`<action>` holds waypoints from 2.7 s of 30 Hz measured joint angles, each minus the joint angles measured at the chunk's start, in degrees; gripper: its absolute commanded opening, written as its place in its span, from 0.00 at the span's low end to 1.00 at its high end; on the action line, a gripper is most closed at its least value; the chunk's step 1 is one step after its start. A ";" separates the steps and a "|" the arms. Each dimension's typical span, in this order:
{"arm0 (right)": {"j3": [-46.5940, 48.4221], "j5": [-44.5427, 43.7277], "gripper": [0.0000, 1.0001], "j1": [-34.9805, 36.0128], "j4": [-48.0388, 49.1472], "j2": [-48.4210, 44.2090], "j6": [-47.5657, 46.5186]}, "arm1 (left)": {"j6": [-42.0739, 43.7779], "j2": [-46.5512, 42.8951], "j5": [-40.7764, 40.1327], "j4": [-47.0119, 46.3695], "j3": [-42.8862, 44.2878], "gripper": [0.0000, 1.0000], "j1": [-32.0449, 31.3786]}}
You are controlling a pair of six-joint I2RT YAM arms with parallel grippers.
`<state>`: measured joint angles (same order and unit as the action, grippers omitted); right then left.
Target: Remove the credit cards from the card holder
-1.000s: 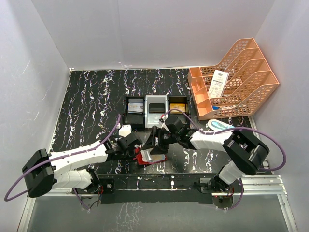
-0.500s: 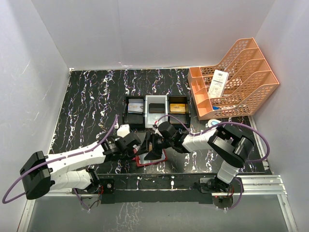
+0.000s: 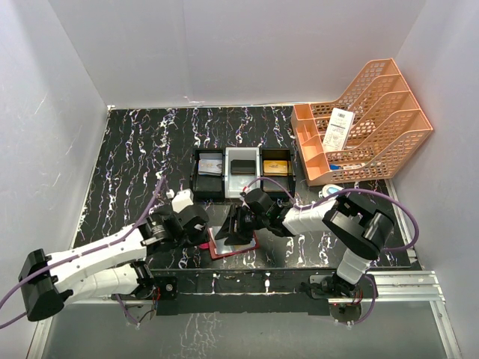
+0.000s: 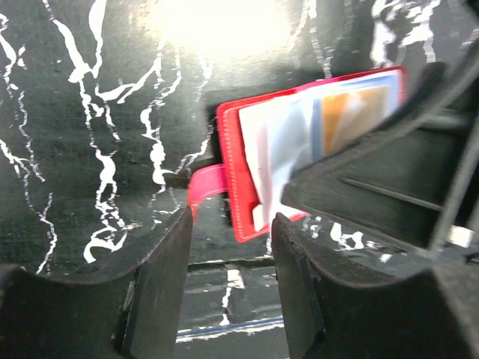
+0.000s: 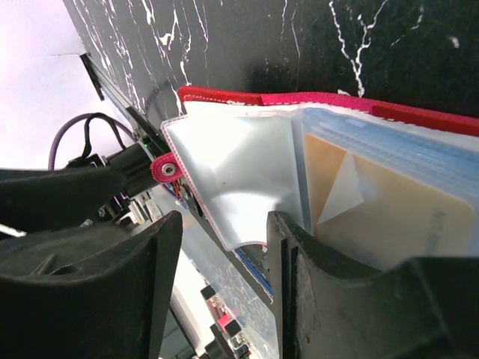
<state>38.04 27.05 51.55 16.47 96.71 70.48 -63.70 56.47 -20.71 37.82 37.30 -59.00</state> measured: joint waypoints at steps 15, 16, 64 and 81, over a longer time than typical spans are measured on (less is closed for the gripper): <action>1.62 -4.55 0.24 0.00 -5.66 0.26 -1.31 | 0.02 -8.00 7.50 -8.39 -1.03 0.28 0.00; 1.95 -4.76 0.24 0.00 -6.19 0.35 -1.55 | 0.24 -7.43 8.13 -9.53 -1.03 0.26 0.00; 10.29 -22.84 0.44 -3.15 -42.23 -13.81 -19.54 | -4.26 10.86 8.50 -18.69 -6.97 0.24 0.00; 10.16 -18.10 0.32 -3.15 -39.80 -8.33 -20.46 | -2.43 12.22 8.15 -17.27 -6.45 0.22 0.00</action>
<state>48.21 8.95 48.40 -23.33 88.38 50.02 -66.13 68.69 -12.56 20.56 30.85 -59.00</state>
